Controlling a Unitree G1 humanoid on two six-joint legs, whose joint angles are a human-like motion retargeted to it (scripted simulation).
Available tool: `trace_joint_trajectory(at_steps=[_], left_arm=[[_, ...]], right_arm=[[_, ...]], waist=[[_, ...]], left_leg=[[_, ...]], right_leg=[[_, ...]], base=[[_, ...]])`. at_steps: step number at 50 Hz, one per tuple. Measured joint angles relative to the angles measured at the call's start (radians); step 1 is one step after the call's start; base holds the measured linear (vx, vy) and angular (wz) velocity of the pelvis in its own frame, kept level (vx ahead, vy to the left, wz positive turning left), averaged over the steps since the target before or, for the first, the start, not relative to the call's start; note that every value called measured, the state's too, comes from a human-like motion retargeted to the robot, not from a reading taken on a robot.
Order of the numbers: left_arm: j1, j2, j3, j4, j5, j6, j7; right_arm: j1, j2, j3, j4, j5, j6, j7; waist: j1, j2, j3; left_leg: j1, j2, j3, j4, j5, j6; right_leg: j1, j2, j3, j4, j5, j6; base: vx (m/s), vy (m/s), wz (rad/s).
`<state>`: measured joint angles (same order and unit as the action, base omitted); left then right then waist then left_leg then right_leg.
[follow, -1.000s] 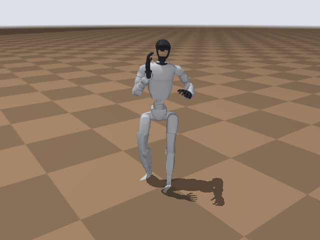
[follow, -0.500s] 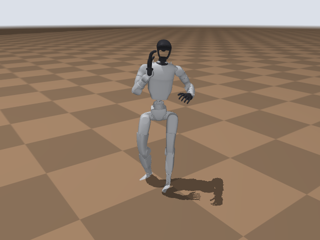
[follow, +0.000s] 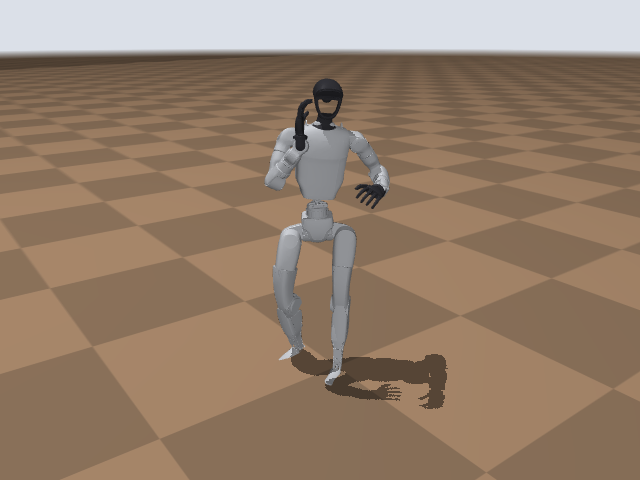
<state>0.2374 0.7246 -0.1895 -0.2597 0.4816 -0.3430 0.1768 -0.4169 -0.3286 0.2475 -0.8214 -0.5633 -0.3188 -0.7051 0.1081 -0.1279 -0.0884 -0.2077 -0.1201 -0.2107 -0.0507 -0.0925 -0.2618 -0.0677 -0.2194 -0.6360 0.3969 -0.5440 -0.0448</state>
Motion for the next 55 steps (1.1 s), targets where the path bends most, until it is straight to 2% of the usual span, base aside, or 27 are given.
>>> trace_joint_trajectory(at_steps=[32,46,55], left_arm=[[0.016,0.033,-0.038,-0.010,-0.136,0.016,-0.082],[-0.017,0.062,-0.112,-0.052,-0.320,0.004,-0.191],[-0.041,0.055,-0.161,-0.070,-0.472,0.022,-0.316]], right_arm=[[-0.007,0.031,0.047,-0.025,0.057,0.004,0.016],[0.000,0.066,0.066,-0.034,0.166,-0.031,0.022],[0.026,0.095,0.055,-0.024,0.268,-0.060,0.062]], waist=[[0.019,0.012,-0.017],[0.038,0.015,-0.029],[0.057,0.019,-0.035]], left_leg=[[-0.002,0.010,-0.005,0.001,-0.015,0.000],[0.016,0.024,-0.026,0.002,-0.039,0.000],[0.029,0.032,-0.040,0.003,-0.055,0.000]], right_leg=[[0.020,0.022,-0.015,-0.051,0.021,0.012],[0.043,0.033,-0.018,-0.060,0.022,0.014],[0.059,0.035,-0.025,-0.059,0.022,0.017]], base=[[0.00,0.00,0.00],[0.00,0.00,0.00],[0.00,0.00,0.00]])
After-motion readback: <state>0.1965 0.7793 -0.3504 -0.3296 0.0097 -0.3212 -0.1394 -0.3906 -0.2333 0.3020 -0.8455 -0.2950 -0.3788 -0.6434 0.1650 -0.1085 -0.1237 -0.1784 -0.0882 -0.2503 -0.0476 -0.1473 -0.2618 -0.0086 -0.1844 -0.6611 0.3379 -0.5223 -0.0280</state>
